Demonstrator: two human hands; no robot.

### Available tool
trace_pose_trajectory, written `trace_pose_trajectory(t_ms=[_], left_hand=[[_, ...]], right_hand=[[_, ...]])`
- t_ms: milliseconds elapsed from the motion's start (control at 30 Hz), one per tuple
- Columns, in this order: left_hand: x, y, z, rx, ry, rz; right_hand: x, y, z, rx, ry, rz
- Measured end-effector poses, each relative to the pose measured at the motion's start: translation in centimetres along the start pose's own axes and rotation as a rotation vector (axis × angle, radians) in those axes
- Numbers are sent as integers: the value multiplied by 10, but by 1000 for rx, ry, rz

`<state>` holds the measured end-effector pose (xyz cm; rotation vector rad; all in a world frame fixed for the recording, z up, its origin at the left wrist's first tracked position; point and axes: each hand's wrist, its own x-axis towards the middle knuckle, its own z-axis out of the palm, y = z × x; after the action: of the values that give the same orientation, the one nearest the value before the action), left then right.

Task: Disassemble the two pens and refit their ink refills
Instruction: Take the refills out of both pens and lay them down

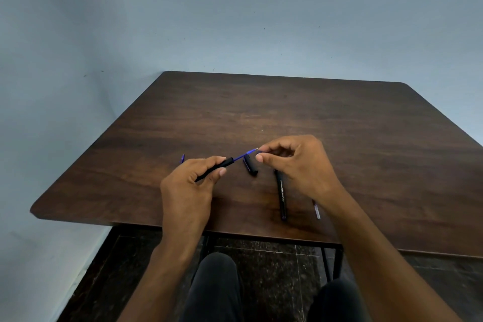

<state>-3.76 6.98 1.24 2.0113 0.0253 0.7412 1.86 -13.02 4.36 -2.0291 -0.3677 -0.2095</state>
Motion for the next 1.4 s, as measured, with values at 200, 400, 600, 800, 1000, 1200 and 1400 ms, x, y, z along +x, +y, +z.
trace_pose_trajectory(t_ms=[200, 400, 600, 800, 1000, 1200, 1400], left_hand=[[0, -1, 2, 7, -6, 27], [-1, 1, 3, 29, -21, 61], [-1, 3, 4, 43, -31, 87], [-1, 3, 5, 40, -33, 88], [-1, 1, 4, 76, -40, 103], [-1, 3, 9, 84, -55, 142], [-1, 9, 13, 81, -69, 153]], right_hand=[[-3, 7, -4, 605, 28, 197], [-3, 6, -1, 703, -33, 211], [-2, 7, 1, 694, -105, 215], [-4, 10, 3, 763, -150, 237], [-6, 9, 1, 728, -155, 217], [-6, 3, 4, 677, -139, 201], [-8, 2, 9, 625, -123, 185]])
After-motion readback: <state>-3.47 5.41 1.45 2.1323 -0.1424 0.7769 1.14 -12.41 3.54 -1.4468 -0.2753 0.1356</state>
